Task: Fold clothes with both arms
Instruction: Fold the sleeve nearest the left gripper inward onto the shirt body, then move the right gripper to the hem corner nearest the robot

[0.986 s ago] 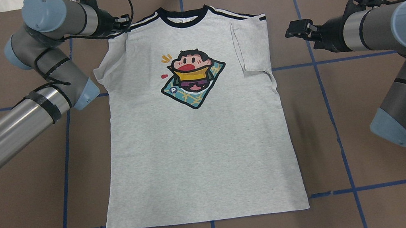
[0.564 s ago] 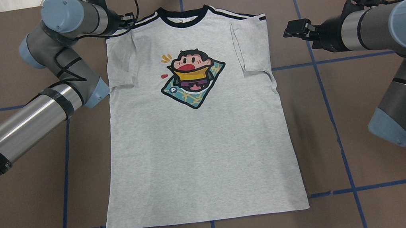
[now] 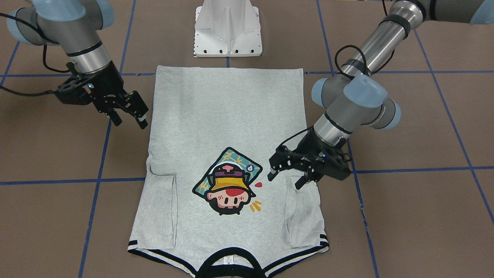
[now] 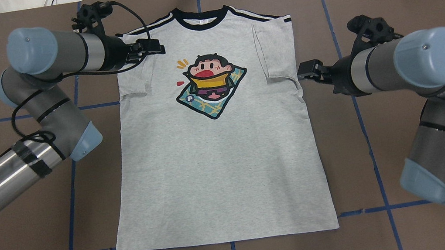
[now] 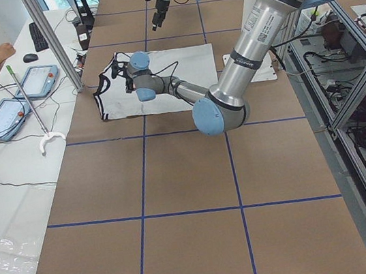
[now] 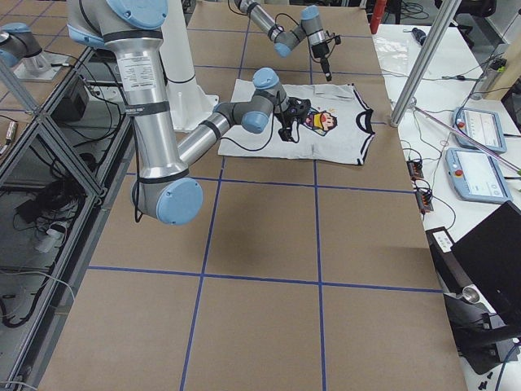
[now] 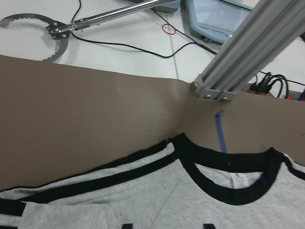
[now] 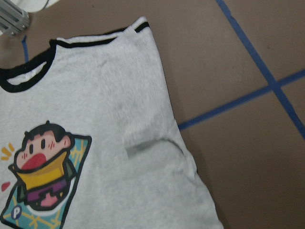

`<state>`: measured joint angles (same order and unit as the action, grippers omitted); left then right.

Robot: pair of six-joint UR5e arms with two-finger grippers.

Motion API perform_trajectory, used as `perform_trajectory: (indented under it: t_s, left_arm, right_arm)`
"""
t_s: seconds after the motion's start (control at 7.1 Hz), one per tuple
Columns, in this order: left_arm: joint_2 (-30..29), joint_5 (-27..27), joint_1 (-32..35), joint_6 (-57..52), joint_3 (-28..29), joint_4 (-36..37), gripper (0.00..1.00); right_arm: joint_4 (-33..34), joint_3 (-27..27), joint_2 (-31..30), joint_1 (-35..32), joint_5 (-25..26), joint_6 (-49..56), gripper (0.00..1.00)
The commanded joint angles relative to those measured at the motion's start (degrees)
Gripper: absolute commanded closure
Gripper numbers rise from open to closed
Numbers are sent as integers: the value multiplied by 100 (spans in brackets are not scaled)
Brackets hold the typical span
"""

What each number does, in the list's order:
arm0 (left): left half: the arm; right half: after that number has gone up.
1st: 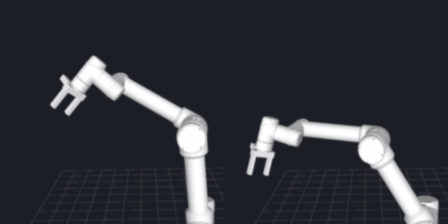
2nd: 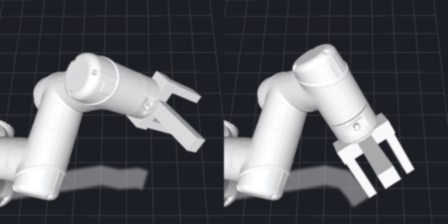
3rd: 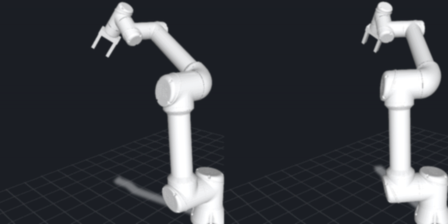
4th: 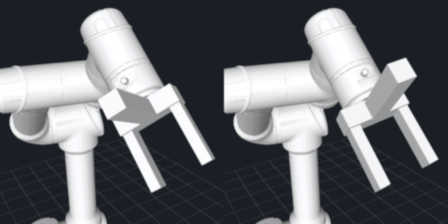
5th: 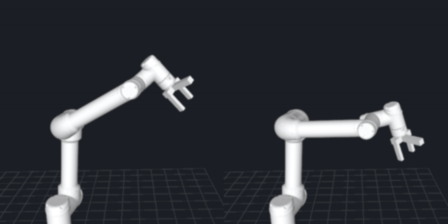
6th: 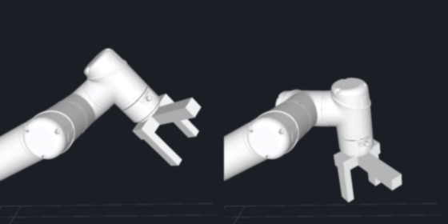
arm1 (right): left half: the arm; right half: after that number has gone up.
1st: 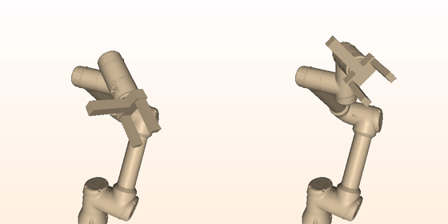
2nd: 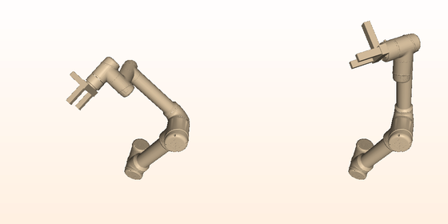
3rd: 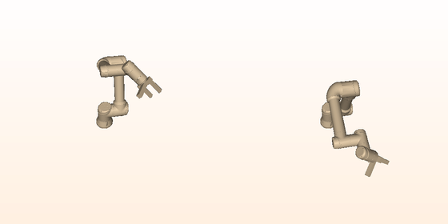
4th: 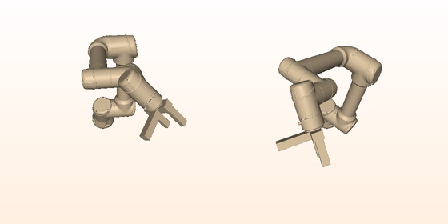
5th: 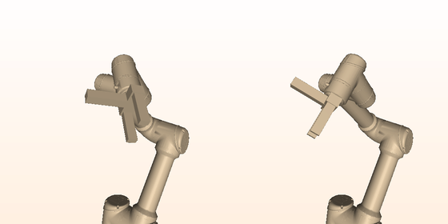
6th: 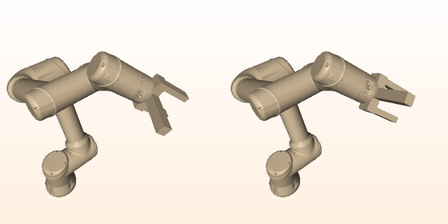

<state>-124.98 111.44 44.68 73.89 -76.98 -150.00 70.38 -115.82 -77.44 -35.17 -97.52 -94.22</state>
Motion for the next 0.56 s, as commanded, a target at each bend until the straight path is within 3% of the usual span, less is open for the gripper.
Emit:
perform_trajectory:
  t_s: [0.0,0.28,0.42]
  left_arm:
    - [902,193,-301,538,-1507,14,0]
    - [1071,246,-310,652,-1924,224,0]
    - [1220,255,-302,644,-2065,252,0]
  right_arm:
    - [476,-833,-444,1435,992,-1593,0]
    - [696,-995,-833,2658,1960,-2755,1]
    - [1141,-1021,-825,2934,2000,-3195,1]
